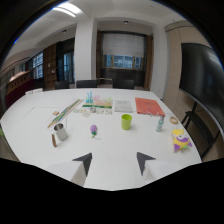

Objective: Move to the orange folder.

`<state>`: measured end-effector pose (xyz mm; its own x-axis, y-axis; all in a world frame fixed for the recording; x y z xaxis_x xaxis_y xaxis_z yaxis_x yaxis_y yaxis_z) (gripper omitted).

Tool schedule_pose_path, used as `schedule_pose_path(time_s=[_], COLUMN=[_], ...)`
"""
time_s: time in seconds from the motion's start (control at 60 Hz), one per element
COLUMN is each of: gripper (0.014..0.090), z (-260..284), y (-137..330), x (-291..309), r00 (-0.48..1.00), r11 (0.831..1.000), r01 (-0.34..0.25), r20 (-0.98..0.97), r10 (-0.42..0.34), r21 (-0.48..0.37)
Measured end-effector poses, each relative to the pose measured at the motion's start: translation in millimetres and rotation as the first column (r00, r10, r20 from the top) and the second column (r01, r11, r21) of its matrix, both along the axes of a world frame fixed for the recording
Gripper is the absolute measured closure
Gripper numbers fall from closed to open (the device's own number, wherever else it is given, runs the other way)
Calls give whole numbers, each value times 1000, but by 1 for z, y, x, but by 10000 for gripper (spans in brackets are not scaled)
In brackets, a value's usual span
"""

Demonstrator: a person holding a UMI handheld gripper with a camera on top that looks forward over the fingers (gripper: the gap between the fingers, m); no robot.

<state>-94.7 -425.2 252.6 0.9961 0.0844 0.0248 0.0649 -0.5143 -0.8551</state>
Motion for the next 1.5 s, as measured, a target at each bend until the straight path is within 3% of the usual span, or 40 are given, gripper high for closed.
schedule_pose_path(time_s=[0.417,0.6,0.733,0.917,1.15,1.333,1.5], gripper=[194,196,193,195,197,196,192], z=[-31,-30,-16,0,-26,-74,-122], y=[-7,36,107,244,420,522,575], x=[25,80,119,179,228,252,262], r00=[996,988,985,980,972,966,963], r11=[995,988,986,981,971,966,961], r01=[83,149,167,193,233,259,269], r20=[32,42,37,35,18,13,-13], r10=[-82,-147,-166,-194,-234,-259,-270], r21=[-51,-51,-25,19,49,11,-61])
